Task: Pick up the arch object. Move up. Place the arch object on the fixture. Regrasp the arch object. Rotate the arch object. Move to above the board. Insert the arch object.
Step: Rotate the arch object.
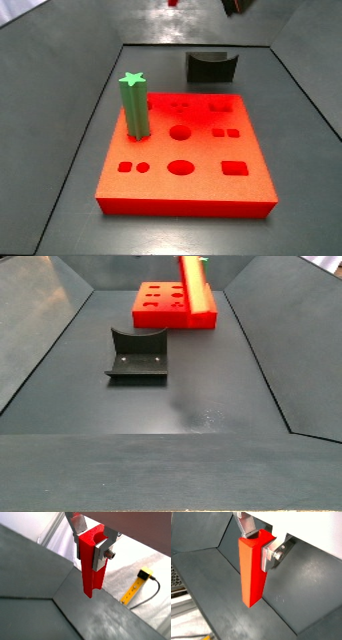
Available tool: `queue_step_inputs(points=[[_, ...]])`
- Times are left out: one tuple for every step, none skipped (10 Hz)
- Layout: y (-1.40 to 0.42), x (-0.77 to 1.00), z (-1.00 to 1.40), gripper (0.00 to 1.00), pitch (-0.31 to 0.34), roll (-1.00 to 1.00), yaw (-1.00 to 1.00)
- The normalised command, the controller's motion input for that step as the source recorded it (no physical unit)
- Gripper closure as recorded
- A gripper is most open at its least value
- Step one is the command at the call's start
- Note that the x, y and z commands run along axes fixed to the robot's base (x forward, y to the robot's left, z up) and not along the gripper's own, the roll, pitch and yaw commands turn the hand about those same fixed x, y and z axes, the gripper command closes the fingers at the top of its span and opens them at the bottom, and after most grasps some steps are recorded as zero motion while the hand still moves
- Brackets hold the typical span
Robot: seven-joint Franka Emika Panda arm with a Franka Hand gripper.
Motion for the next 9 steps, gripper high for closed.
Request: queue_step_inputs(points=[[0.11, -0.97, 0.30, 1.00, -0.054, -0.13, -0.10], [0.08, -0.83, 0.20, 1.00, -0.041, -0.12, -0.09], [0.06, -0.67, 0.14, 1.00, -0.029, -0.12, -0.09], [0.04, -0.52, 0.09, 1.00, -0.021, -0.13, -0.09], [0.03, -0.31, 0.05, 1.00, -0.017, -0.13, -0.08], [0.00, 0.00, 0.00, 1.00, -0.115, -1.00, -0.03], [0.03, 0.15, 0.00, 1.00, -0.102, -1.00, -0.03], [0.05, 0.12, 0.01, 1.00, -0.099, -1.00, -0.03], [0.00, 0.03, 0.01, 1.00, -0.104, -1.00, -0.04]])
